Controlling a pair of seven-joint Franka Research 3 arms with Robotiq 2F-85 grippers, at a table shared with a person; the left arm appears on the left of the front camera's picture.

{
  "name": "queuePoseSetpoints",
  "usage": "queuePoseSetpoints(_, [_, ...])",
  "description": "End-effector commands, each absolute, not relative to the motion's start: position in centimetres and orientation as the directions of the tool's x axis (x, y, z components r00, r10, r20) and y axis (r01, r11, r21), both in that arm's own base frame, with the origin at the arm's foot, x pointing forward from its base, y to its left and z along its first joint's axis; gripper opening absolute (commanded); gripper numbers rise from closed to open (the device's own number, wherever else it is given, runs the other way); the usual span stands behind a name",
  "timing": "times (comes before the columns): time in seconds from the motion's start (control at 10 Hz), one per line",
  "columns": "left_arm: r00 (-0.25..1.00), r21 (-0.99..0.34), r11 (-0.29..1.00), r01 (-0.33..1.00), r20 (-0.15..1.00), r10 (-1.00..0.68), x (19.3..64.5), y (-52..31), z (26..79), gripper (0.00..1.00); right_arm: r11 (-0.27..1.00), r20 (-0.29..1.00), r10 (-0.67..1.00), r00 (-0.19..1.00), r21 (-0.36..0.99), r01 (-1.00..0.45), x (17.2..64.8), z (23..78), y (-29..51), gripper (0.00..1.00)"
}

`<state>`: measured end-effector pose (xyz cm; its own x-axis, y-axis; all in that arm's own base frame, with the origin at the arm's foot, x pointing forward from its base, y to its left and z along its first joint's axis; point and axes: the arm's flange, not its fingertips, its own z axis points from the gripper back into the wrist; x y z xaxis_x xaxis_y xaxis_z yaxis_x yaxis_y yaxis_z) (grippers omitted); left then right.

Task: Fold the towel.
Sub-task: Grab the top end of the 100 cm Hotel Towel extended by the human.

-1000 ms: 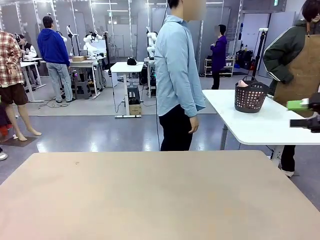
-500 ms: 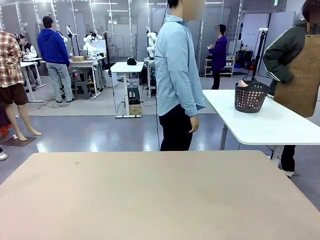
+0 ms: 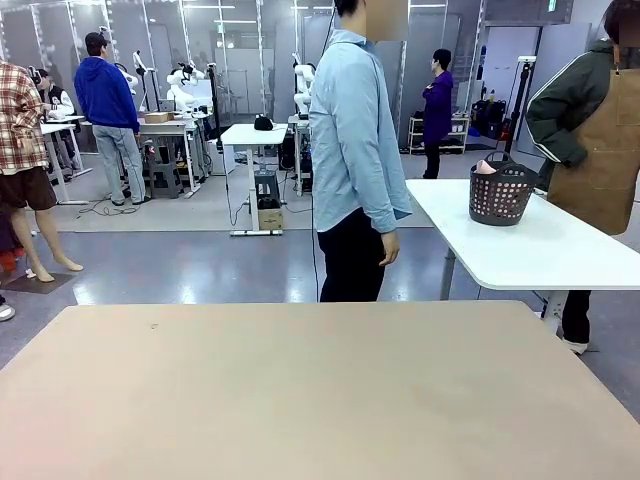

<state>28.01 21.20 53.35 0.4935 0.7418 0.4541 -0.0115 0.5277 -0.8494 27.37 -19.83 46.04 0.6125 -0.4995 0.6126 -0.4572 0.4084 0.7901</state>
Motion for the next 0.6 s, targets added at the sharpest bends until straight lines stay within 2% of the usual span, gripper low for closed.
queuePoseSetpoints(0.0, [0.51, -0.843, 0.538, 0.004, 0.465, 0.724, 28.51, 20.74, 53.34, 1.0, 0.406, 0.611, -0.512, 0.603, 0.791, -0.458, 27.71, 46.22, -19.93, 1.0])
queuePoseSetpoints(0.5, [0.51, -0.843, 0.538, 0.004, 0.465, 0.724, 28.51, 20.74, 53.34, 1.0, 0.406, 0.611, -0.512, 0.603, 0.791, -0.458, 27.71, 46.22, -19.93, 1.0])
